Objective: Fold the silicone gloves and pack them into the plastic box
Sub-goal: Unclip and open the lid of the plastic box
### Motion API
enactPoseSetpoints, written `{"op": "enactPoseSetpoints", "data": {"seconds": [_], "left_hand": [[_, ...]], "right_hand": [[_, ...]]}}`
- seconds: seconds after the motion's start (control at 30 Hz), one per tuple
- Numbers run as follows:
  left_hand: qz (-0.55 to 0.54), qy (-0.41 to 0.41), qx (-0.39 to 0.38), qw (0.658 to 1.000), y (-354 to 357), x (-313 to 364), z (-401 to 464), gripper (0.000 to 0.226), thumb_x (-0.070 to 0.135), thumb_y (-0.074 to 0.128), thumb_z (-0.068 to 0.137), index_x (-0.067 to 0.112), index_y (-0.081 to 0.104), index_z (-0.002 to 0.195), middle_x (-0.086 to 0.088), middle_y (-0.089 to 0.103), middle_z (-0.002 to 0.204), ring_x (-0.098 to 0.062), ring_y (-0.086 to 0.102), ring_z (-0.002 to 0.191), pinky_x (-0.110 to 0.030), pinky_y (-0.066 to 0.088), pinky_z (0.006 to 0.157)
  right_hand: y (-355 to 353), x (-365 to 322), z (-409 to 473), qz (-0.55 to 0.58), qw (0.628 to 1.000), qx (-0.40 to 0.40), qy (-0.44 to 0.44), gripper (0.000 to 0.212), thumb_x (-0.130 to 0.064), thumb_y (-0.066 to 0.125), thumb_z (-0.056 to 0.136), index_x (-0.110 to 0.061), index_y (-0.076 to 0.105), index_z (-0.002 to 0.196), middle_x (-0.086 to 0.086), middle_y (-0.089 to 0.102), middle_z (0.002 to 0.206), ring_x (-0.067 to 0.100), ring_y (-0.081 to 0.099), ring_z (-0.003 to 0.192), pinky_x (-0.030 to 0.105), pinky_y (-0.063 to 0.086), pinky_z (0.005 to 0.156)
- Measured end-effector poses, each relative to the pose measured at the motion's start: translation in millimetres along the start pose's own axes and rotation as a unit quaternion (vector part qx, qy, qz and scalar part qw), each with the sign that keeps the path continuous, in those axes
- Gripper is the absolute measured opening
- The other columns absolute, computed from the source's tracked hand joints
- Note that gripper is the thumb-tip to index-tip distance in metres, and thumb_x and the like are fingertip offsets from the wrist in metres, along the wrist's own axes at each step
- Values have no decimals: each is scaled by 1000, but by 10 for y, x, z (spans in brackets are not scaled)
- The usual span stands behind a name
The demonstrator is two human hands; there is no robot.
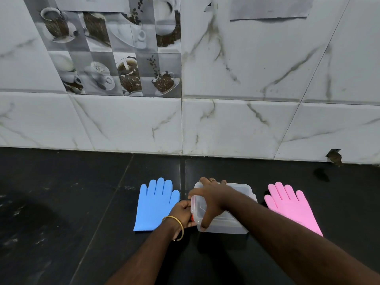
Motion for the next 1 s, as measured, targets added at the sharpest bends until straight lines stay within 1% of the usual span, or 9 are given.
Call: {"op": "enactPoseSetpoints", "data": {"seconds": [0.07,0.2,0.33,0.5,0.7,0.77,0.87,0.93,1.0], "left_hand": [[3,-1,2,1000,8,9,-15,13,13,57,94,24,64,92,-6,70,95,-25,69,88,-36,62,68],[-5,-1,7,1000,7,21,-58,11,12,57,94,21,63,93,-7,70,93,-24,69,85,-29,59,57],[-1,2,23,1000,-2,-17,-64,8,15,61,92,19,66,97,-7,73,95,-25,69,89,-37,62,72],[-19,-1,32,999,-55,-51,-113,13,23,64,91,18,67,103,-6,74,96,-23,70,90,-34,62,67],[-3,-24,23,999,-78,-5,-248,37,48,43,97,18,65,100,-5,74,95,-25,71,89,-37,61,76],[48,18,103,993,-130,104,-296,39,50,43,96,17,63,88,-7,71,89,-24,67,86,-38,58,78],[76,150,209,963,-140,416,-452,37,50,48,93,20,60,74,0,63,73,-15,59,69,-29,46,60],[67,194,191,960,-44,630,-527,36,50,50,92,20,61,76,3,61,70,-11,56,65,-24,40,56],[69,202,146,966,86,836,-551,38,50,50,92,17,63,80,-1,62,74,-16,58,70,-31,50,63]], "right_hand": [[-34,7,-24,9,1000,5,-3,101,-70,78,49,-53,30,136,5,25,151,35,26,139,70,21,107],[-104,64,-89,32,999,22,-10,101,-70,78,47,-55,29,134,5,20,155,36,23,141,68,21,108],[-99,107,-176,30,999,29,-16,102,-69,80,48,-55,28,135,4,17,157,36,22,142,66,22,109],[-315,252,-381,75,995,65,-20,101,-68,81,48,-55,31,134,-1,20,153,32,27,139,61,25,112],[-740,600,-750,180,969,166,-40,105,-69,85,41,-57,33,131,-7,26,142,23,38,128,47,45,103],[-872,692,-847,204,954,212,-53,105,-71,85,40,-58,32,130,-9,27,141,20,35,130,45,42,106],[-1055,763,-977,249,924,278,-86,103,-73,84,41,-60,33,129,-16,29,139,11,33,129,33,36,106],[-1171,758,-1033,283,898,319,-105,103,-72,85,40,-59,35,129,-17,31,138,4,33,127,28,35,104],[-1261,748,-1072,309,870,365,-121,102,-70,86,40,-56,37,129,-18,33,138,0,31,130,27,34,107]]}}
Point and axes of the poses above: each hand's wrist, its own z-axis towards the middle knuckle, its own y-axis out of the palm, x = y × z, the point moved 4 cm from there along z, towards the middle knuckle
